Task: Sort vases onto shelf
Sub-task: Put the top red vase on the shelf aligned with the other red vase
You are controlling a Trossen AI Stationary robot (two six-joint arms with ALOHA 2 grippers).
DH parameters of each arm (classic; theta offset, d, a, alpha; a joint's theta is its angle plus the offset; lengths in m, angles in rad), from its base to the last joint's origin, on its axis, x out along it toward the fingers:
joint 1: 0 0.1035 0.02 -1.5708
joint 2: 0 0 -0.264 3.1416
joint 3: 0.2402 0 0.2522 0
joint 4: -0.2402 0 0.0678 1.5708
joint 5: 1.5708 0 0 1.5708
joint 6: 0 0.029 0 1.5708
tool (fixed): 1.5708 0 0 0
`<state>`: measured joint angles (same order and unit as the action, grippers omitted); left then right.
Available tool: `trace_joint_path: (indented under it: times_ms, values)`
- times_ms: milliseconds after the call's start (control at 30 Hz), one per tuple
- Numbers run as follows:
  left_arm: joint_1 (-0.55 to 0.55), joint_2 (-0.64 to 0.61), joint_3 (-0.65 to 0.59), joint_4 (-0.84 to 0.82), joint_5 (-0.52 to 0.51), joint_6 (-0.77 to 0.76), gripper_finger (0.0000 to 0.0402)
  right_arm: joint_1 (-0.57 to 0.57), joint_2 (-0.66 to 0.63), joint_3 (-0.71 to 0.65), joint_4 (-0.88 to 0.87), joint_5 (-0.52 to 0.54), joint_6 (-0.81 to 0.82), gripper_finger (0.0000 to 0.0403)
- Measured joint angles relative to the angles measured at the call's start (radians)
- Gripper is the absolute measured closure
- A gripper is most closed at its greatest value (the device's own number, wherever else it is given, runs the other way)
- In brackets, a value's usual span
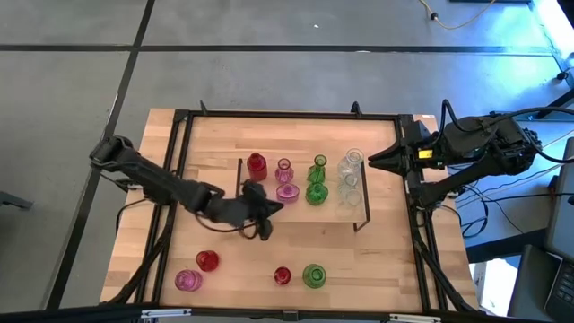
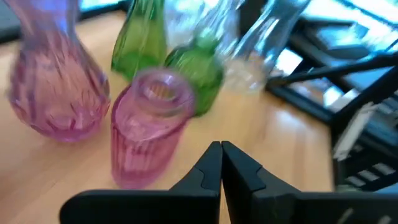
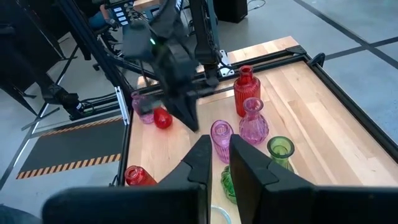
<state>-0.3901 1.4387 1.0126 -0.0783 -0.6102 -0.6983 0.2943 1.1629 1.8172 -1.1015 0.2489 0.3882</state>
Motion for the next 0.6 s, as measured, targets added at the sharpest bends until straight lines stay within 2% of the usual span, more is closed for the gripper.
trace_joint_path:
  times_ms: [133, 267, 333, 500, 600]
  values:
    - [-0.085, -0.099, 0.000, -0.062, -0.103, -0.015, 0.0401, 0.000, 0.000, 0.000, 0.000, 0.000, 0.000, 0.0363]
    - [-0.166, -0.200, 0.000, -0.241, -0.108, -0.165, 0.0401, 0.000, 0.000, 0.000, 0.000, 0.003, -0.017, 0.0363]
    - [-0.201, -0.229, 0.000, -0.306, -0.026, -0.238, 0.0401, 0.000, 0.006, 0.000, 0.000, 0.006, -0.028, 0.0363]
    - [-0.269, -0.246, 0.000, -0.400, 0.312, -0.399, 0.0401, 0.000, 0.028, 0.000, 0.003, 0.047, -0.055, 0.0363]
    - [-0.311, -0.245, 0.000, -0.529, 0.447, -0.508, 0.0401, 0.000, 0.037, 0.000, 0.004, 0.058, -0.057, 0.0363]
